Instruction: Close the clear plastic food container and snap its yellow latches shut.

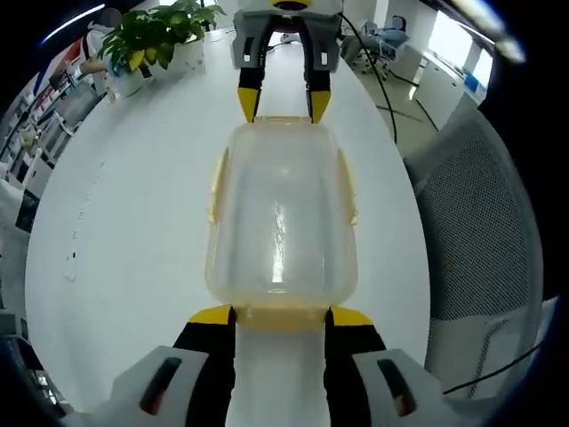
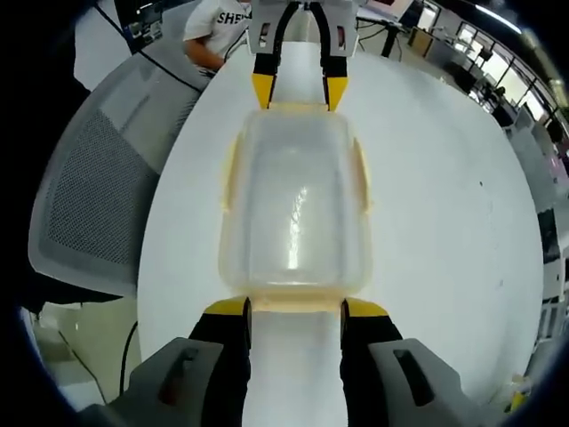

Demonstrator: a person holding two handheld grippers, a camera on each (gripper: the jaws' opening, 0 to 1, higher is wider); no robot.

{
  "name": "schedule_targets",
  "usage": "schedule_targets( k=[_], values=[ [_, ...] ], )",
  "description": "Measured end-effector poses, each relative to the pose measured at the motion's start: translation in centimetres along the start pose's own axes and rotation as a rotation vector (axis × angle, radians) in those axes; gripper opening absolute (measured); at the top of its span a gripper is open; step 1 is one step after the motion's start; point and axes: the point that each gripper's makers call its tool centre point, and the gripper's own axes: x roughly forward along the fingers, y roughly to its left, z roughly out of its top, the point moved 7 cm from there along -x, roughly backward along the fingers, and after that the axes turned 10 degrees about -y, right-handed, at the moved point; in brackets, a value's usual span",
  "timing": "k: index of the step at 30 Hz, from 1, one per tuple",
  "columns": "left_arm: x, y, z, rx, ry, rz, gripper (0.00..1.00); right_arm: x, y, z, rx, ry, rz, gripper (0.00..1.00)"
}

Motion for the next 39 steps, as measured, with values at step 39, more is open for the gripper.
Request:
schedule_targets(
  k=[39],
  values=[
    [-0.9,0.1,-1.7,-0.225,-0.106,0.047,0.35,-1.5,0.4,-2.4,0.269,-0.162,-0.077,0.42]
  ],
)
